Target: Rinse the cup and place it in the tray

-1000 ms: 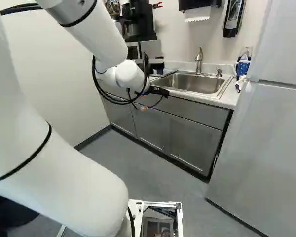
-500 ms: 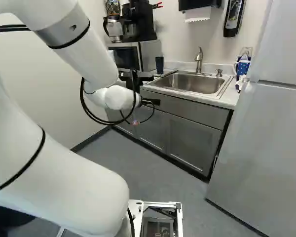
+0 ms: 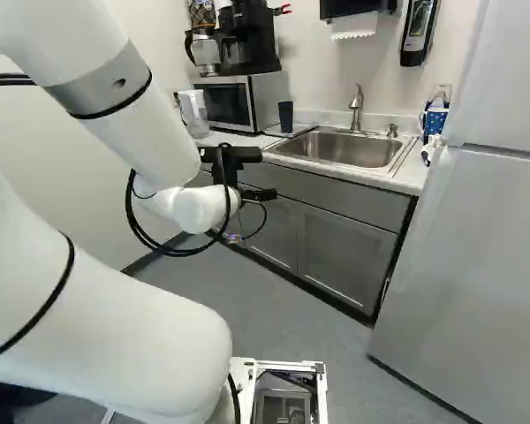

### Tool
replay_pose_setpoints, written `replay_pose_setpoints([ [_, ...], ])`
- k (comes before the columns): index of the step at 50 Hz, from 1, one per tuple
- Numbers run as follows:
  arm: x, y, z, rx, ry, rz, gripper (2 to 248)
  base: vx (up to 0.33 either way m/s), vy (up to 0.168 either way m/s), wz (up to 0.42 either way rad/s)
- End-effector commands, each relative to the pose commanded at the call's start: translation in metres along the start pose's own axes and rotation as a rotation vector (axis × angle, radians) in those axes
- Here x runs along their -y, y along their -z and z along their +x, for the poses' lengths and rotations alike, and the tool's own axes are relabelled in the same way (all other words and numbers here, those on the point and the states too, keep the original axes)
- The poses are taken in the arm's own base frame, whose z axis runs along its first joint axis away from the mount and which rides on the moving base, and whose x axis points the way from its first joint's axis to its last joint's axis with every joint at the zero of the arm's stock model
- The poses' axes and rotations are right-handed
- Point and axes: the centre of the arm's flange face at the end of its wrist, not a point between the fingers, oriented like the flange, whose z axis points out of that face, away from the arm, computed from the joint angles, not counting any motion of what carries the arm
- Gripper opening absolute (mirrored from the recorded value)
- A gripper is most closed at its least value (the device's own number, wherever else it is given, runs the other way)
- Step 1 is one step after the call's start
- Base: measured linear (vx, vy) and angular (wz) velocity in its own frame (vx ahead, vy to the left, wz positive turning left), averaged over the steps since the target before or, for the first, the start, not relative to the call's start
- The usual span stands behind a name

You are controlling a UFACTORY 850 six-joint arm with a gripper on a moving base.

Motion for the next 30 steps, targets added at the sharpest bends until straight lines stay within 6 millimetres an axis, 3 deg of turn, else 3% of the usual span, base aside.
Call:
replay_pose_setpoints([
  [30, 0.012, 0.023, -0.035, -0.064, 0.015, 0.036, 247, 0.000, 0.000, 0.000],
])
